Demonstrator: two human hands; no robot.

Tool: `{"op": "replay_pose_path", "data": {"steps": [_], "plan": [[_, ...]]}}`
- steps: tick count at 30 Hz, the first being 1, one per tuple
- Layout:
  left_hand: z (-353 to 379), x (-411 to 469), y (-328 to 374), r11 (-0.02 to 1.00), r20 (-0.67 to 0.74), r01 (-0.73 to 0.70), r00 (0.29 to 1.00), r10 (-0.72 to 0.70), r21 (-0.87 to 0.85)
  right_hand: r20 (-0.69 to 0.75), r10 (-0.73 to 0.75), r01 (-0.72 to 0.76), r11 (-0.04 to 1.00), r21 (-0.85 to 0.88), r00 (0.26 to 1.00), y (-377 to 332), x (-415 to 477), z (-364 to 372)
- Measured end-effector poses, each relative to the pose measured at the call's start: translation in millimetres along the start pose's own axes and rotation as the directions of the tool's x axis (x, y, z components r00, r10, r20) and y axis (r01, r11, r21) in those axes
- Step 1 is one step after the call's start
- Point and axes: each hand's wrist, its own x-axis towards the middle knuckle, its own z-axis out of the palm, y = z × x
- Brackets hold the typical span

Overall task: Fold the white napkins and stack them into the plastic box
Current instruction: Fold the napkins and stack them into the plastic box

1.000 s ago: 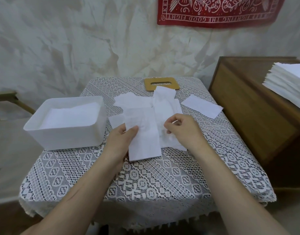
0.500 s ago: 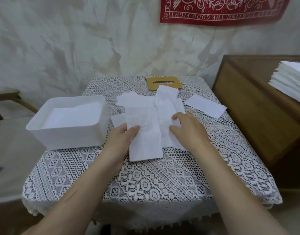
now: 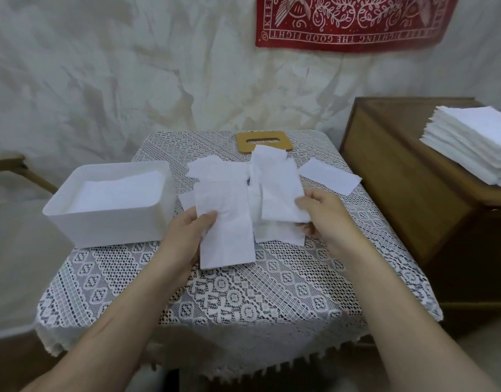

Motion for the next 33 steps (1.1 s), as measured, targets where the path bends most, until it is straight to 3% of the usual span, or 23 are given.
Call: {"op": "replay_pose_path", "data": {"steps": [4,13,17,19,21,23,25,29,33], "plan": [[1,-2,0,1.0,0.019,-0.002,1.0,0.001,0.023,-0.042,-0.02,0.006,0.947,-0.321,0.999,10,2,-12],[9,6,-1,1.0,0.028,-0.003,1.0,0.003,0.007,-0.101,-0.081,0.018,0.857,-0.514,0.992,3,15,5],[12,7,-2,1.0,0.024,-0.004,1.0,0.003,0.023,-0.121,-0.203,0.094,0.801,-0.591,0.972,0,16,1],[12,8,-2,1.0,0.02,0.001,1.0,-0.001,0.006,-0.123,-0.255,0.172,0.871,-0.459,0.959,-8,14,-6],[13,10,-2,0.999,0.008,0.013,1.0,-0.013,-0.033,-0.129,-0.249,0.23,0.962,-0.146,0.96,-20,6,-12],[14,10,-3,0.997,0.006,0.025,1.0,-0.024,-0.068,-0.09,-0.202,0.211,0.972,0.101,0.975,-31,-4,-16],[17,9,-3,0.996,0.017,0.031,0.999,-0.029,-0.087,-0.022,-0.16,0.161,0.959,0.235,0.987,-34,-11,-15],[19,8,-3,0.99,0.041,0.055,0.998,-0.05,-0.131,0.114,-0.1,0.064,0.958,0.28,0.988,-28,-14,-4],[22,6,-3,0.984,0.052,0.066,0.997,-0.058,-0.165,0.113,-0.048,0.041,0.997,0.063,0.992,-16,-13,11]]}}
